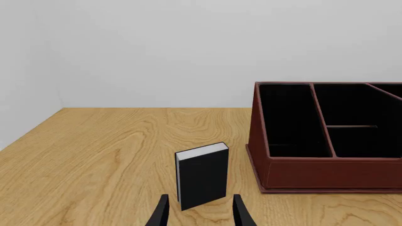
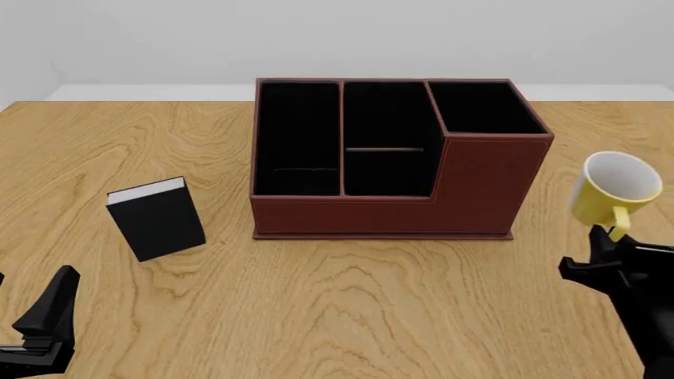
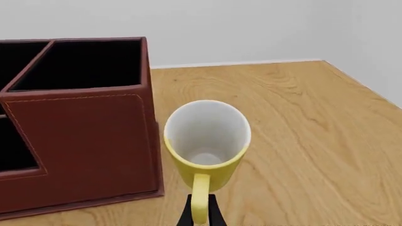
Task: Pick up the yellow and white mug and place it to the right of the caddy.
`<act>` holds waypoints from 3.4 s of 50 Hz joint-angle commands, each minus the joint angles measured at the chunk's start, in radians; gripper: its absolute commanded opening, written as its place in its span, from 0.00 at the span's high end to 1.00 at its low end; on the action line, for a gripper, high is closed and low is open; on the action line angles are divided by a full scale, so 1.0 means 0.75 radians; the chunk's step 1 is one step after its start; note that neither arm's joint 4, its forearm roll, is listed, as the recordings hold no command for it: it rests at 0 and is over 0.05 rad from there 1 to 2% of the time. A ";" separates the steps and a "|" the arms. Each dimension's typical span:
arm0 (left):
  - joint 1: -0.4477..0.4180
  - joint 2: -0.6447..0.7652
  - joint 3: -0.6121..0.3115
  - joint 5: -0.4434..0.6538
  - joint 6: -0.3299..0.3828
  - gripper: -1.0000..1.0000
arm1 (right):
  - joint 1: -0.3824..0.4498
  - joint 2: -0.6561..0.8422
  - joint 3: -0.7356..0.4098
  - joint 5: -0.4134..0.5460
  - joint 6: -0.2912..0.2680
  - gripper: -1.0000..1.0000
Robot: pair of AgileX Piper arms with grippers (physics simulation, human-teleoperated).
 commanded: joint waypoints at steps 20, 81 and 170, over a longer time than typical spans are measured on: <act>0.000 0.000 0.000 0.000 0.000 0.00 | -0.017 0.204 -0.042 -0.125 0.033 1.00; 0.000 0.000 0.000 0.000 0.000 0.00 | -0.043 0.497 -0.199 -0.130 0.067 1.00; 0.000 0.000 0.000 0.000 0.000 0.00 | -0.052 0.760 -0.345 -0.130 0.077 1.00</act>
